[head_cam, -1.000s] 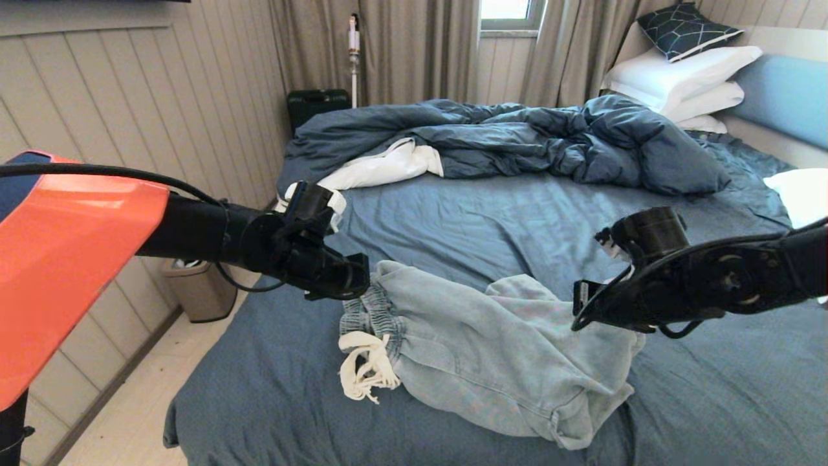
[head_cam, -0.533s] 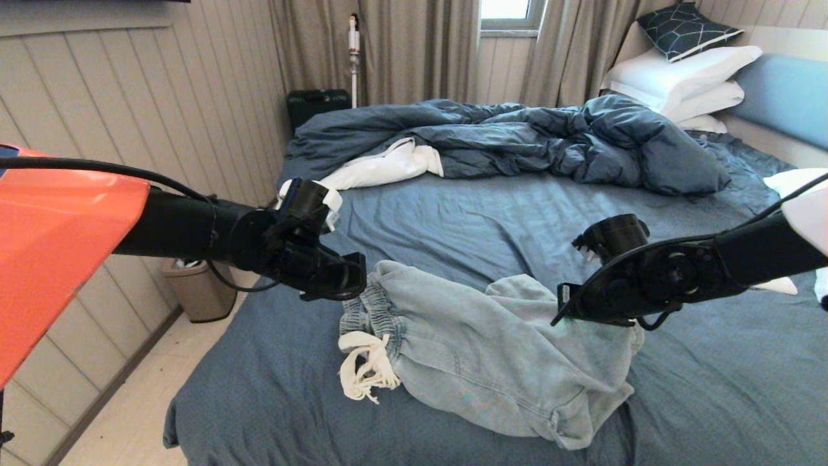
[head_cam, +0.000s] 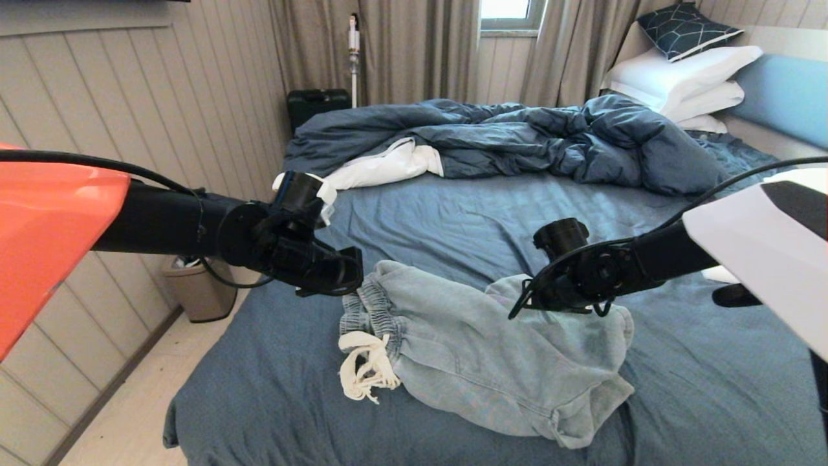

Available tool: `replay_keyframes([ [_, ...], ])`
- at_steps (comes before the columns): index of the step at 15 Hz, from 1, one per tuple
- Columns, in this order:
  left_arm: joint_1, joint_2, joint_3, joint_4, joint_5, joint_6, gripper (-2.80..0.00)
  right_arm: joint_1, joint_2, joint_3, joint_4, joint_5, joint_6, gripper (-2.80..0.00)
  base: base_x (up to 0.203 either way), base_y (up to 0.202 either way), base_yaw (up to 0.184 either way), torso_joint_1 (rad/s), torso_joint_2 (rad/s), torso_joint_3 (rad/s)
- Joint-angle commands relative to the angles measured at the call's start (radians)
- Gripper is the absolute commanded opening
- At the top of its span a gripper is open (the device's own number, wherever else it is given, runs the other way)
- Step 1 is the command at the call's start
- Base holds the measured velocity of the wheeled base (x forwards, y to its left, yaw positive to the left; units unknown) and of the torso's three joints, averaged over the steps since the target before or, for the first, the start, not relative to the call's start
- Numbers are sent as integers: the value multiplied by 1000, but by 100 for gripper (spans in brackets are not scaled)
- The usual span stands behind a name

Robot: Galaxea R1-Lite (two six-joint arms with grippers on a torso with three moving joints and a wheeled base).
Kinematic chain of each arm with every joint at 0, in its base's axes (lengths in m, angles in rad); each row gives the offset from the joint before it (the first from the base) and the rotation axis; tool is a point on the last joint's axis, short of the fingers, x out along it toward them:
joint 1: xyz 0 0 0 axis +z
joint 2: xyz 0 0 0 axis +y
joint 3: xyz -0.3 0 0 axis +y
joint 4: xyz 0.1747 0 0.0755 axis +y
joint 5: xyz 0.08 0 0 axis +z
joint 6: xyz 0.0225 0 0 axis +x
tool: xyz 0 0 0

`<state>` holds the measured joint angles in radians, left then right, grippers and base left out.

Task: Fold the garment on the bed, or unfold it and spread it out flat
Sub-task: Fold the blue shorts

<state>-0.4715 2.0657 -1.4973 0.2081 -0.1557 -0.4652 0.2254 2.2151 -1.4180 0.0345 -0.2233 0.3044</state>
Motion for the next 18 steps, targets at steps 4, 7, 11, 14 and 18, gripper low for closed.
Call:
replay_keyframes([
  [4,1,-22,21,-1,-2,-7,-280,14,69,-199,2,-110,54,-280,0,0,0,0,0,0],
  [7,1,-27,35,-3,-2,-7,-280,12,-60,-117,2,-116,61,-280,0,0,0,0,0,0],
  [11,1,-26,42,-4,-4,-7,-280,-63,-274,27,116,-20,32,-280,0,0,0,0,0,0],
  [14,-1,-31,42,-3,-5,-9,-280,-170,-276,52,183,108,23,0,0,0,0,0,0,0],
  [18,-4,-23,43,-3,-5,-9,-280,-203,-235,67,185,123,24,0,0,0,0,0,0,0],
])
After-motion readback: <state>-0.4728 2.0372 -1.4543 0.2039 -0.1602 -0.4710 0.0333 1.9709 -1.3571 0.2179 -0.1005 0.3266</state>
